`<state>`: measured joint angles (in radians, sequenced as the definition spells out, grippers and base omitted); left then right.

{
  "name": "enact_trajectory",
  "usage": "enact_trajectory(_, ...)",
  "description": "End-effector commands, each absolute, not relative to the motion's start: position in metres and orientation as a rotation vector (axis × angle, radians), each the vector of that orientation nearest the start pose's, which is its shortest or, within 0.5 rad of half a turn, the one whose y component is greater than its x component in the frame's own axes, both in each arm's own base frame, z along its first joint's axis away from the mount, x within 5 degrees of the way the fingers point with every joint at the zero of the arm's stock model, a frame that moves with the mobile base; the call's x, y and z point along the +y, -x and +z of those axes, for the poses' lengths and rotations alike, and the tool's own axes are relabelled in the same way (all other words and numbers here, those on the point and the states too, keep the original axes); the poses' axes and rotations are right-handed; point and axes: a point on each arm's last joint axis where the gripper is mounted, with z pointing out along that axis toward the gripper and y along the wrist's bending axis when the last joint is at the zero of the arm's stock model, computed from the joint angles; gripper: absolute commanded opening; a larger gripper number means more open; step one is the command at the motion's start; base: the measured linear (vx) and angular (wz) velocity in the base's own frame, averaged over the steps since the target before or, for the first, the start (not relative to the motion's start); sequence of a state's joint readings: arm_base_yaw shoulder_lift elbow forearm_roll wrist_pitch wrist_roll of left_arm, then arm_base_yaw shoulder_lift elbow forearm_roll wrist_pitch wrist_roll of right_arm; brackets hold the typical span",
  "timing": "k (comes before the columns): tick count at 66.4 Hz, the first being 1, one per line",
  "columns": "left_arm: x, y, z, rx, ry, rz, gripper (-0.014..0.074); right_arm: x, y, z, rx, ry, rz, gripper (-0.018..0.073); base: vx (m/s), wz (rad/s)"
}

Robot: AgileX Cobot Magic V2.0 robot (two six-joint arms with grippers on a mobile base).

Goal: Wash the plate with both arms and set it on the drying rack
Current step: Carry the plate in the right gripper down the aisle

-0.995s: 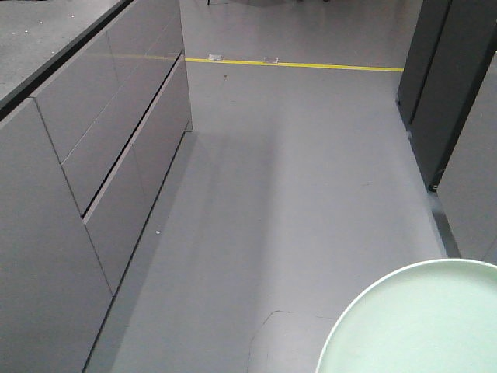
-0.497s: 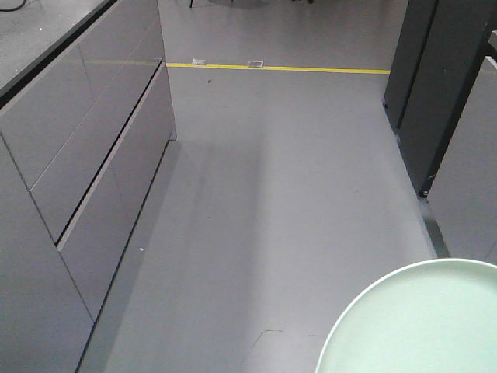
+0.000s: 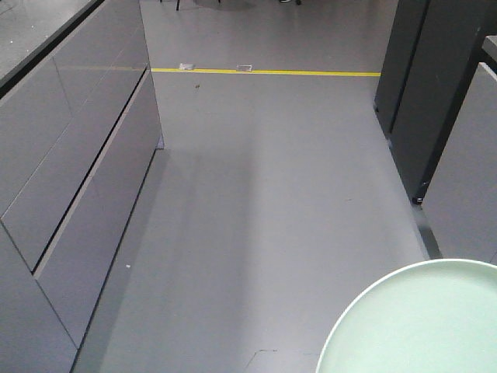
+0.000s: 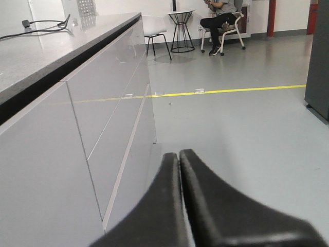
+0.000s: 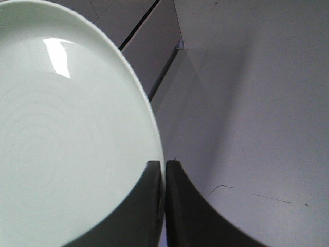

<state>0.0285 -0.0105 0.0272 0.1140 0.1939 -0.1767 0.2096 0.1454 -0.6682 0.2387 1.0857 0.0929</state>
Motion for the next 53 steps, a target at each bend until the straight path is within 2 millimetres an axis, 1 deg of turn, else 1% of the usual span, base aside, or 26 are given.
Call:
enact_trajectory(1, 0.0024, -0.0545, 0.2034, 1.576, 0.082, -0.027, -0.0006, 0.0190, 0.0018, 0.3363, 1.972, 0.119, 0.487, -0.0001, 0.16, -0.05)
enact_trajectory(53, 0.0024, -0.0545, 0.2034, 1.576, 0.082, -0.027, -0.0006, 0.0190, 0.0018, 0.3363, 1.972, 0.119, 0.487, -0.0001, 0.18, -0.03)
